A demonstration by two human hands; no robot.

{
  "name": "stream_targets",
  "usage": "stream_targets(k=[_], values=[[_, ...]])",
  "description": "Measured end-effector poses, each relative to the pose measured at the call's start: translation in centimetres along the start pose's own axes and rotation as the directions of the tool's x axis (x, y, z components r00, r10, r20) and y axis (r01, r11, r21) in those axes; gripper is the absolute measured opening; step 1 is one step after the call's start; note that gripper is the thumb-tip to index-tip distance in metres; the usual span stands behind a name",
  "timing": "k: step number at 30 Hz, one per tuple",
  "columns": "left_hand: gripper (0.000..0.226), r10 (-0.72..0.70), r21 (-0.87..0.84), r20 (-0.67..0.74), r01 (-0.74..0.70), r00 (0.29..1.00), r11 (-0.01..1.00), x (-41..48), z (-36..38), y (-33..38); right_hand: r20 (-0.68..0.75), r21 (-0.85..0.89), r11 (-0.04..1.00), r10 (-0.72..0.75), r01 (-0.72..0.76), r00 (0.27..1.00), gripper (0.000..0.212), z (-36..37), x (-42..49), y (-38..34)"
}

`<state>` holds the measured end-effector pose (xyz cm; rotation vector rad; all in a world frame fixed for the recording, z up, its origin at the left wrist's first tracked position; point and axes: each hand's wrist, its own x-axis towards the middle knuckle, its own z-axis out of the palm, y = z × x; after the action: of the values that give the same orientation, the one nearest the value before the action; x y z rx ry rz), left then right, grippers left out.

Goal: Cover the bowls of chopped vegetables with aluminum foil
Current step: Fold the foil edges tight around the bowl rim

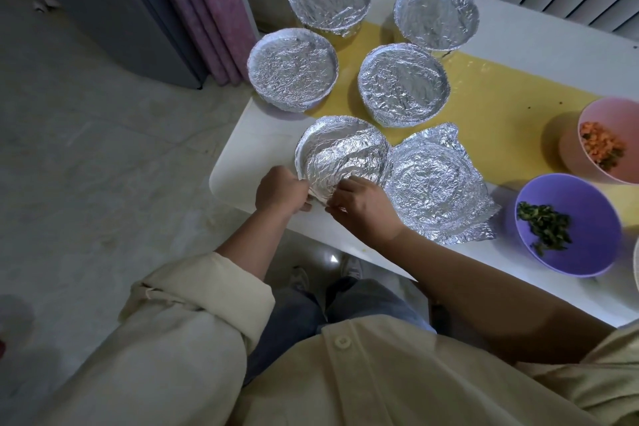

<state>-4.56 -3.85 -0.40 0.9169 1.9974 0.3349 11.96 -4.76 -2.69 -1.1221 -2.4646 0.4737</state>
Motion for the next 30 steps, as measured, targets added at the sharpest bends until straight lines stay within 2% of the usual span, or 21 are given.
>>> stream_targets(k=[2,5,10,16,19,22,26,30], values=[[0.031,-0.001,-0.040,-0.052,-0.001,0.999,0.999,-0.2,0.5,-0.1,-0.011,-0.002,1.000,0.007,-0.007,1.000,0.013,0.3,0.4,-0.3],[0.044,-0.008,-0.036,-0.055,0.006,0.998,0.999,-1.2,1.4,-0.7,-0.034,0.002,1.000,0.030,-0.030,0.999,0.010,0.6,0.9,-0.8],[0.026,0.001,0.047,-0.102,0.004,0.995,0.999,-1.2,1.7,-1.2,-0.029,0.023,0.999,0.043,-0.043,0.999,0.008,1.1,1.4,-1.7],[0.025,-0.030,-0.043,-0.009,0.030,1.000,0.999,-1.6,1.6,-0.8,-0.071,0.025,0.999,0.031,-0.029,0.997,0.016,0.6,1.3,-1.8],[0.024,-0.008,0.029,-0.028,0.009,1.000,1.000,-1.5,1.5,-0.3,-0.089,0.045,0.998,0.038,-0.034,0.995,0.023,0.8,1.3,-1.9],[0.024,0.017,0.081,-0.049,-0.013,0.999,0.997,-1.3,1.0,-0.3,-0.054,0.042,0.999,0.010,-0.008,0.998,0.010,0.6,1.4,-1.4],[0.022,0.037,0.080,-0.002,-0.036,0.999,0.996,-0.7,0.1,-0.3,0.022,0.026,0.999,-0.037,0.036,0.999,0.026,0.0,0.3,0.1],[0.022,0.035,0.046,0.000,-0.035,0.999,0.998,-0.8,0.1,-0.1,0.015,0.014,0.998,-0.067,0.067,0.998,0.015,-0.2,0.1,0.3]])
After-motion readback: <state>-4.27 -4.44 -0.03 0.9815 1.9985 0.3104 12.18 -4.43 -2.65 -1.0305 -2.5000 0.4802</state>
